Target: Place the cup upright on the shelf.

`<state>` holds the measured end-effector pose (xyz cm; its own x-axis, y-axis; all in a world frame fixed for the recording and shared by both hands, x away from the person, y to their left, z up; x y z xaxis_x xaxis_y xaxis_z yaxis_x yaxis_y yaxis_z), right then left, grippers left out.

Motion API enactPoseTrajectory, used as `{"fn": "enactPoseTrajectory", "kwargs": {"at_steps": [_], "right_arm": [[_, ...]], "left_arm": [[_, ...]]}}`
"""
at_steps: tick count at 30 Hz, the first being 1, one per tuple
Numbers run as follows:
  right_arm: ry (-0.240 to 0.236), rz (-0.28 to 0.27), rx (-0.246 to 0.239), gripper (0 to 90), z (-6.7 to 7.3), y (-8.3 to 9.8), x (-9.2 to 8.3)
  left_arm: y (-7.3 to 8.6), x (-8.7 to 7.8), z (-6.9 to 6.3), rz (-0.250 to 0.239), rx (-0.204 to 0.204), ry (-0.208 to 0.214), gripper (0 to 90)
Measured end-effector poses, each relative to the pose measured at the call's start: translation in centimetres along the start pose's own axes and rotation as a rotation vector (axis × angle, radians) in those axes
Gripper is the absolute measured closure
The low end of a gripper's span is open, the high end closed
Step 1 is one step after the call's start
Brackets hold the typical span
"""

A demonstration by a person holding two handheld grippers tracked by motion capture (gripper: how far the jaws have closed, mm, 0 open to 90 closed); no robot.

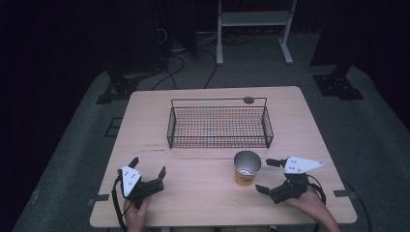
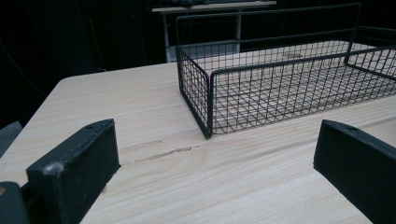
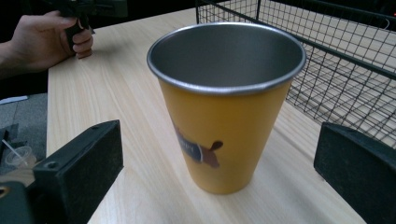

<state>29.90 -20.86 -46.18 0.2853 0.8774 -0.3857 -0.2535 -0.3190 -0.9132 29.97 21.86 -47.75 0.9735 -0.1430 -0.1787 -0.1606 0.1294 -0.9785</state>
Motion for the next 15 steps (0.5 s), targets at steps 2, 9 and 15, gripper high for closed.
{"fn": "enactPoseTrajectory", "kwargs": {"at_steps": [2,9,15], "right_arm": [[0.001,0.009,0.002,0.9,-0.1,-0.1,0.2],[-0.003,0.029,0.000,0.0,-0.5,-0.9,1.1],[-0.008,0.033,0.008,0.0,-0.7,-1.0,1.7]], "left_arm": [[0.0,0.0,0.0,0.000,0.000,0.000,0.0],[0.0,0.0,0.0,-0.001,0.002,0.000,0.0],[0.0,0.0,0.0,-0.001,0.000,0.002,0.0]]}}
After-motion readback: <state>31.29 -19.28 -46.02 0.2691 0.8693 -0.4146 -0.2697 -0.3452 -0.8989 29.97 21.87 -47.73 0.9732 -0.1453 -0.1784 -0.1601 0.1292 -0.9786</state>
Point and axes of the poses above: each handheld gripper's, and its own axes: x roughly forward along the jaws, y roughly out of its underside, z roughly to its left, the point moved 4 cm from there along x, roughly forward along the jaws, and after that the axes turned 10 degrees about -y, right-handed, at the moved point
